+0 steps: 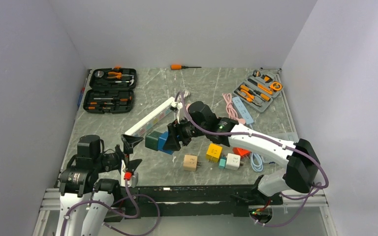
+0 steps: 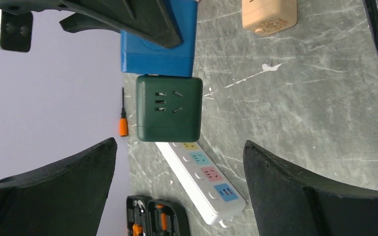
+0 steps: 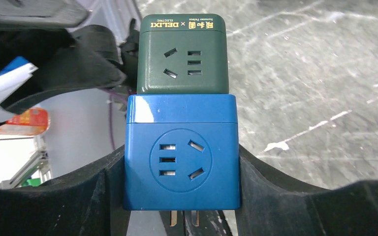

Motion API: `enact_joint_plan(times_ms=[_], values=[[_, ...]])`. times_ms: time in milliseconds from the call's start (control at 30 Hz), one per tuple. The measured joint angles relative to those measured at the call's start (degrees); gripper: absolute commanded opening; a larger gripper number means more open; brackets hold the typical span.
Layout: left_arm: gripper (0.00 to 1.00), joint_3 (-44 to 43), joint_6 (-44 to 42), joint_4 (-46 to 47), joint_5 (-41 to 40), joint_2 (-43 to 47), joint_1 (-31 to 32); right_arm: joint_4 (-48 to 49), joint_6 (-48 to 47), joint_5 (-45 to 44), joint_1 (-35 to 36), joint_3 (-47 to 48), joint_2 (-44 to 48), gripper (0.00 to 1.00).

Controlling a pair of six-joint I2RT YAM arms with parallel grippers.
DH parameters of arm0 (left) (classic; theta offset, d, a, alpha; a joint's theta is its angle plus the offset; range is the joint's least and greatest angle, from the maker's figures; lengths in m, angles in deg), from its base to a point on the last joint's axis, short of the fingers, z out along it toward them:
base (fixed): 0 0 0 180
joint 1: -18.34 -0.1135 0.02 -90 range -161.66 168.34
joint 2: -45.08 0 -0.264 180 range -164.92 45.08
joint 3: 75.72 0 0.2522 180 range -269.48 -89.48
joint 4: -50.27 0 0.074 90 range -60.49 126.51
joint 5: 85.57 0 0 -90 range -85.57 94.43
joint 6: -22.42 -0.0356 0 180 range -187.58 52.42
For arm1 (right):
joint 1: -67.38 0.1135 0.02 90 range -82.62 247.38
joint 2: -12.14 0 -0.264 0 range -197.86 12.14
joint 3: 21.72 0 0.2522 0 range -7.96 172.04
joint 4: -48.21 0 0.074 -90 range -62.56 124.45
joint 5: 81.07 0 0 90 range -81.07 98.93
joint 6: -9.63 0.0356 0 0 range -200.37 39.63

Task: Pull the plug off the socket
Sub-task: Remove the plug from the socket.

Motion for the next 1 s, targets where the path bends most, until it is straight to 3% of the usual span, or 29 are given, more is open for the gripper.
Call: enact_joint_plan(times_ms=[467, 733, 900, 1000], values=[[0.99, 0.6, -0.5, 7.6, 3.2, -2.3, 0.7, 2.0, 0.9, 6.2, 1.4, 3.0, 0.8, 0.0], [0.99, 0.8, 4.0, 14.6, 0.5, -4.5, 7.7, 2.1, 0.8, 6.6, 2.6, 7.3, 0.0, 0.0], [0.78, 1.3, 7.2, 19.0, -3.0, -5.3, 12.2, 2.0, 0.5, 7.1, 2.8, 8.6, -0.9, 0.0], [0.59, 1.4, 8.2, 20.9, -5.4, -6.1, 14.0, 1.6, 0.3, 7.4, 2.9, 8.6, -1.1, 0.0]])
